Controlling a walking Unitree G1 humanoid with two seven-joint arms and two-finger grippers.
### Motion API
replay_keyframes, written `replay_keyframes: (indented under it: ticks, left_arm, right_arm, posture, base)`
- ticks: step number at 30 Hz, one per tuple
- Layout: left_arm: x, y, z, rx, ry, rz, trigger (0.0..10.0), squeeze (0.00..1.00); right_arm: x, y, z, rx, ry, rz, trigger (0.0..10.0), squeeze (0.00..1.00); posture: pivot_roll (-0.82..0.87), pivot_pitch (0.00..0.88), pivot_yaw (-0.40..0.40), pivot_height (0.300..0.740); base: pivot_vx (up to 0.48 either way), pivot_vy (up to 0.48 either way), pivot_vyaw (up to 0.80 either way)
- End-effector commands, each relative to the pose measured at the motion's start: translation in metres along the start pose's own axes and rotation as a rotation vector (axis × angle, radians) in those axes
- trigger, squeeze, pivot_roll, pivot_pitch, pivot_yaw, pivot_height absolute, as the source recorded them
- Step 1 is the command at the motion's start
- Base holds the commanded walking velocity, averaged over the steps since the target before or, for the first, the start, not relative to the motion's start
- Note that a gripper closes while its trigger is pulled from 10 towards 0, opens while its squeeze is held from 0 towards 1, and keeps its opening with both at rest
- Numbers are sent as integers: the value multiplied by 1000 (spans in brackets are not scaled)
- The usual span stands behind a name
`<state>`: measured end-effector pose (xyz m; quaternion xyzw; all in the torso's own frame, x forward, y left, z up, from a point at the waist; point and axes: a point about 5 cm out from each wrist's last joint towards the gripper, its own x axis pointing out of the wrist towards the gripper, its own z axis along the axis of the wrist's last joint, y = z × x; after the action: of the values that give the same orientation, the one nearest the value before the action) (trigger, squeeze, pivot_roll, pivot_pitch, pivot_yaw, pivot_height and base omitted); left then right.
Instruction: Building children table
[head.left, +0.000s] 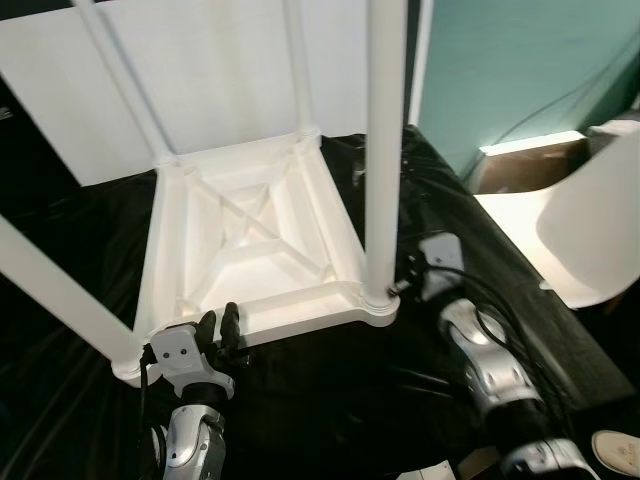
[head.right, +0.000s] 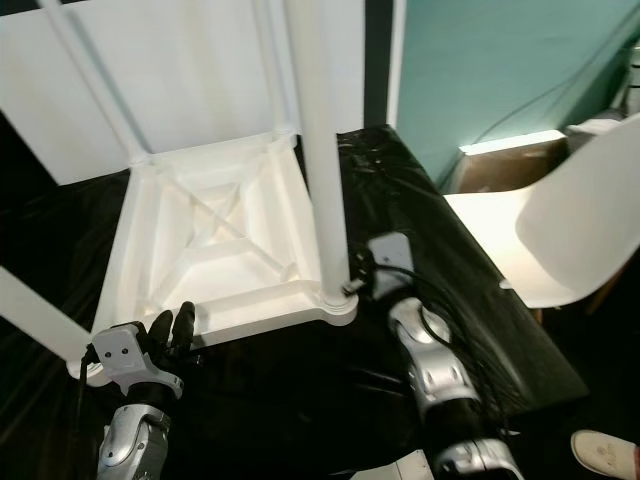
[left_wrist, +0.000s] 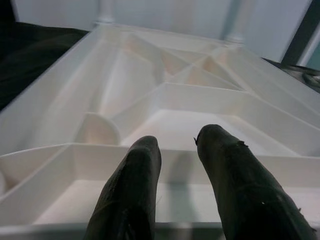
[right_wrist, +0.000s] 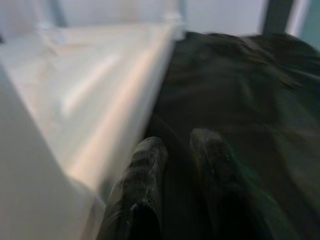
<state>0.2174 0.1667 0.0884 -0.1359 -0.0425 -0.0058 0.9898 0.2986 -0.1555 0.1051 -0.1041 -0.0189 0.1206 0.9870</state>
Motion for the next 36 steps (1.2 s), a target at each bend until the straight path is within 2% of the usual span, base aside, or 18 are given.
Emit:
replay_keyframes:
  ticks: [1,2,4,6,8,11,12,13,15,17,23,25,26,28,31,34,36]
  left_arm:
    - [-1,0,-5,-12,12,27,10000,0]
    - [-1,0,-5,-12,12,27,10000,0]
    - [-1,0,-6,-21,13,31,10000,0]
    - [-1,1,-6,-31,16,34,10000,0]
    - [-1,1,-7,-32,20,29,10000,0]
    - [-2,0,-8,-26,29,12,10000,0]
    - [-2,-1,-9,-22,32,6,10000,0]
    - [-1,-2,-9,-13,31,-2,10000,0]
    - [-1,-2,-9,-13,31,-2,10000,0]
    - [-2,-3,-8,-13,31,-1,10000,0]
    - [-12,0,-10,-105,61,7,10000,0]
    - [-20,-6,-9,-125,70,-69,10000,0]
    - [-20,-6,-9,-125,70,-69,10000,0]
    - [-26,-11,-10,-100,73,-115,10000,0]
    - [-26,-11,-10,-86,72,-120,10000,0]
    - [-28,-8,-9,-36,48,-91,10000,0]
    - [-36,2,-6,33,32,-27,10000,0]
  right_arm:
    - [-13,-11,0,-80,4,-97,10000,0]
    - [-13,-11,0,-80,4,-97,10000,0]
    - [-27,-19,6,-230,-32,-179,10000,0]
    - [-37,-21,17,-318,-85,-210,10000,0]
    - [-42,-19,22,-340,-110,-200,10000,0]
    - [-50,-11,27,-324,-126,-136,10000,0]
    - [-53,-8,28,-292,-132,-99,10000,0]
    - [-60,3,28,-182,-134,32,10000,0]
    - [-60,3,28,-182,-134,32,10000,0]
    - [-64,7,27,-128,-131,120,10000,0]
    - [-62,5,34,-202,-149,130,10000,0]
    - [-55,11,41,-306,-194,206,10000,0]
    - [-55,11,41,-306,-194,206,10000,0]
    - [-47,8,45,-348,-211,264,10000,0]
    - [-45,6,46,-347,-212,278,10000,0]
    - [-42,3,48,-312,-204,299,10000,0]
    - [-41,6,45,-261,-183,308,10000,0]
  posture:
    - [-64,0,83,740]
    - [-64,0,83,740]
    - [-80,0,91,740]
    - [-89,0,96,740]
    - [-89,0,96,740]
    - [-89,0,96,740]
    - [-115,0,108,740]
    - [-118,0,110,740]
    - [-118,0,110,740]
    - [-117,0,109,740]
    - [-103,0,101,740]
    - [-91,0,97,740]
    - [-91,0,97,740]
    - [-77,0,89,740]
    - [-69,0,84,740]
    - [-49,0,70,740]
    - [-38,0,65,740]
  base:
    - [0,0,0]
    - [0,0,0]
    - [0,0,0]
    - [0,0,0]
    - [0,0,0]
    - [0,0,0]
    - [0,0,0]
    - [0,0,0]
    - [0,0,0]
    - [0,0,0]
    - [0,0,0]
    - [0,0,0]
    - [0,0,0]
    - [0,0,0]
    - [0,0,0]
    - [0,0,0]
    - [0,0,0]
